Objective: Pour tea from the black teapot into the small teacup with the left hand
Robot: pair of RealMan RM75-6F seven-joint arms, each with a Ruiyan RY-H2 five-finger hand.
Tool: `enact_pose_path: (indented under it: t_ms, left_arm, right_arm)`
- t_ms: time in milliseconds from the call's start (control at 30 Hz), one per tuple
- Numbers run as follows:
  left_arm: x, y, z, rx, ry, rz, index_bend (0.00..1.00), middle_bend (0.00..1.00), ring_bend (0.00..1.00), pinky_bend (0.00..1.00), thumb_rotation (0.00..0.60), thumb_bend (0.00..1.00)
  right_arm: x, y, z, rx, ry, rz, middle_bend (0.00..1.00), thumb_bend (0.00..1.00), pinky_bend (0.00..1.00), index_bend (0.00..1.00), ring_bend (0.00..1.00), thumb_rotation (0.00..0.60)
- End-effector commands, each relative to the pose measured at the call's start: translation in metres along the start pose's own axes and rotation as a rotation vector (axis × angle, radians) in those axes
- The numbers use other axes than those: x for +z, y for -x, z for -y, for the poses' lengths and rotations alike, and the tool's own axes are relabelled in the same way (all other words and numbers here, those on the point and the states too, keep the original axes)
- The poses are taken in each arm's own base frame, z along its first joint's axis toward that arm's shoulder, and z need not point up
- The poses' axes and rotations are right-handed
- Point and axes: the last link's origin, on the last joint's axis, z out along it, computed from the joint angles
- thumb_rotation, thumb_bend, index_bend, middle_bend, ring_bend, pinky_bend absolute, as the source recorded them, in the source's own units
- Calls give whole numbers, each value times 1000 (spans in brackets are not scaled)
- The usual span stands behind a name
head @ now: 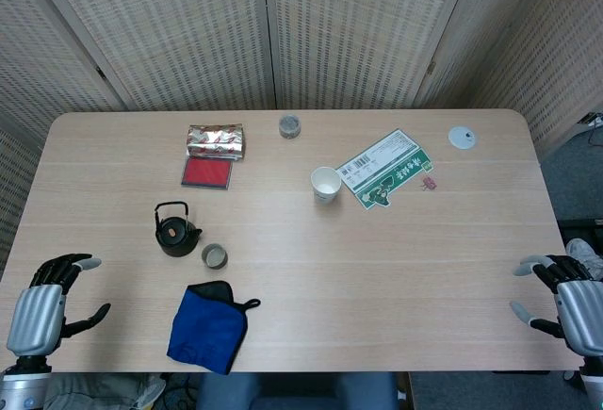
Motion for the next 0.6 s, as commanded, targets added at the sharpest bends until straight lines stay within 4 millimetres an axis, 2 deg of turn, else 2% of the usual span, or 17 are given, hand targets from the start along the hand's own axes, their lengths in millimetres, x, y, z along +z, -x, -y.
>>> enact_pose_path:
  t_ms: [33,367,600]
  left_arm:
    - [0,0,0,0,0,0,301,227,176,127,600,203]
    - [4,-2,0,2,12,-4,301,227,176,127,600,203]
    - [17,-4,-3,12,60,-8,301,227,176,127,600,203]
  right_arm:
    - [0,0,1,2,-1,1,347,144,268,425,268,600]
    - [-2,-5,1,-2,-1,-15,346,144,268,425,268,600]
    - [-1,-10,2,-12,-3,-34,346,144,268,425,268,600]
